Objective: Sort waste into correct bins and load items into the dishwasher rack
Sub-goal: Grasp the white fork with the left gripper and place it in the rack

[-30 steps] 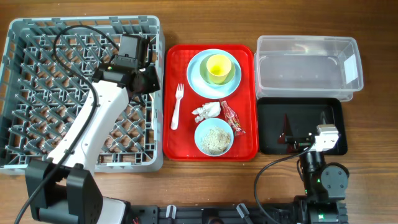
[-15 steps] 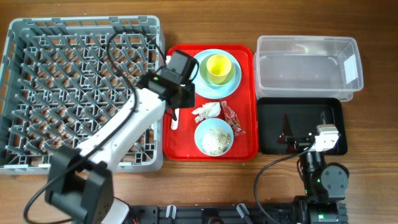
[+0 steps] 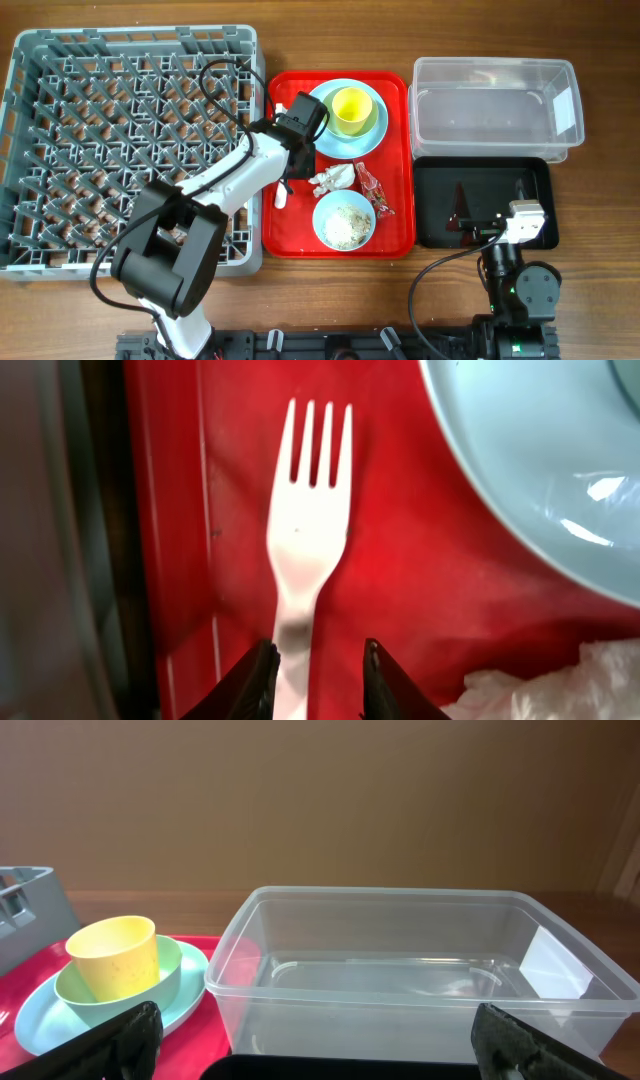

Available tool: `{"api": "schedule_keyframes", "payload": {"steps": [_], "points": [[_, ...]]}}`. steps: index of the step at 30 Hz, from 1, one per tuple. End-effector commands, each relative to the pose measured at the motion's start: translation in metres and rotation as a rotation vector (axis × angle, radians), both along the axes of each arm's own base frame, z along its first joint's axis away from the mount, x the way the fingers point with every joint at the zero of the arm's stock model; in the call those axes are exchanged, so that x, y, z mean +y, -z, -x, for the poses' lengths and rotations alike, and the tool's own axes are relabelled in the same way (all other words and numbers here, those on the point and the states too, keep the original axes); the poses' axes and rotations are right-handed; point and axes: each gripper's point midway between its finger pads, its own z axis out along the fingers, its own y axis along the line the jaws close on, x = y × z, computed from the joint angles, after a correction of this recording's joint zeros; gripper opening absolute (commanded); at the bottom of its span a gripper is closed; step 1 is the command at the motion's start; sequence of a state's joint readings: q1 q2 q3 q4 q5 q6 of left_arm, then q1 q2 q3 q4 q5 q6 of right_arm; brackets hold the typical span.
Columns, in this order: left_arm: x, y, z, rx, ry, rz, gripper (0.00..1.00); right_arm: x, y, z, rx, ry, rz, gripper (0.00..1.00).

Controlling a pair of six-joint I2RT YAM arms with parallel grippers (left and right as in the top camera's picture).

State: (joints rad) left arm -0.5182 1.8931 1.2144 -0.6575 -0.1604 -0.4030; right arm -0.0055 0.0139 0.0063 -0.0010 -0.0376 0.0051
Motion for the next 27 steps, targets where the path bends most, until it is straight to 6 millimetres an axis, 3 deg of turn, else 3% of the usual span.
{"api": "schedule_keyframes", "payload": {"steps": [1,11,12,14,17,19,22,27], "points": [[0.003,0.012,0.001,0.011,-0.011,-0.023,0.24,0.003,0.0,0.0,0.0,-0.013,0.004,1.0],[0.006,0.04,0.008,0.075,-0.01,-0.056,0.24,0.003,0.0,0.0,0.0,-0.013,0.004,1.0],[0.006,0.04,0.009,0.077,-0.009,-0.053,0.21,0.003,0.0,0.0,0.0,-0.013,0.004,1.0],[0.004,0.04,0.009,0.083,-0.007,-0.045,0.04,0.003,0.0,0.0,0.0,-0.013,0.004,1.0],[0.003,0.031,0.007,0.064,-0.007,-0.032,0.04,0.003,0.0,0.0,0.0,-0.013,0.004,1.0],[0.0,0.008,0.001,0.03,-0.007,-0.013,0.04,0.003,0.0,0.0,0.0,-0.013,0.004,1.0],[-0.004,-0.043,-0.006,-0.055,-0.006,0.036,0.04,0.003,0.0,0.0,0.0,-0.013,0.004,1.0],[0.007,-0.129,0.005,-0.213,-0.007,0.1,0.04,0.003,0.0,0.0,0.0,-0.013,0.004,1.0]]}}
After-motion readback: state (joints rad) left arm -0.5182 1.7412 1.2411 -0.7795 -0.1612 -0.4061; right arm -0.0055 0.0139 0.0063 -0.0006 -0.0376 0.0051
